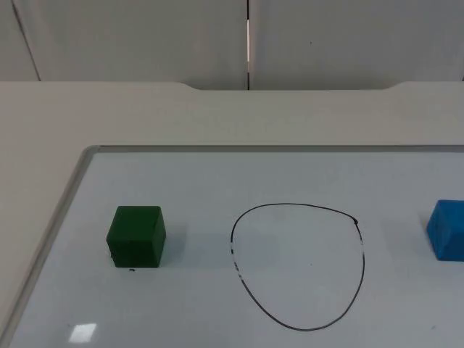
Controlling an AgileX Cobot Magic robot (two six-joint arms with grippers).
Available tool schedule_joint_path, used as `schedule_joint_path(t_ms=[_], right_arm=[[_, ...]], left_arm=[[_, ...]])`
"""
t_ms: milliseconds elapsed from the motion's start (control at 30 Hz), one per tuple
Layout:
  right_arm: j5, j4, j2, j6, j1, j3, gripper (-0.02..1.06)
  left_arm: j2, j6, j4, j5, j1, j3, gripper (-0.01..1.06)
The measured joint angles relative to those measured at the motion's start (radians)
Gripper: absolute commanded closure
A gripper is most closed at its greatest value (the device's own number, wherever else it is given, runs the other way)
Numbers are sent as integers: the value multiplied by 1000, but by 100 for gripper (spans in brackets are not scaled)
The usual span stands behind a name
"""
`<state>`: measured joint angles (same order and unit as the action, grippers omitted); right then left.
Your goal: Push the two cubes into the marked area.
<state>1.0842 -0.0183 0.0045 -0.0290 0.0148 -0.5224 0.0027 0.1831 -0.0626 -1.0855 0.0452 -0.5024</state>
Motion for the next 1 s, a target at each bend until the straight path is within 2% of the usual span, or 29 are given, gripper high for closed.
schedule_joint_path(t_ms=[567, 800, 1000], right_arm=[[0, 35, 11, -15, 0, -31, 0], [-18, 49, 153, -19, 0, -134, 2], [-30, 52, 333, -24, 0, -273, 2]], left_arm=[[0, 0, 0, 0, 0, 0, 0], [0, 0, 0, 0, 0, 0, 0], [0, 0, 0, 0, 0, 0, 0]])
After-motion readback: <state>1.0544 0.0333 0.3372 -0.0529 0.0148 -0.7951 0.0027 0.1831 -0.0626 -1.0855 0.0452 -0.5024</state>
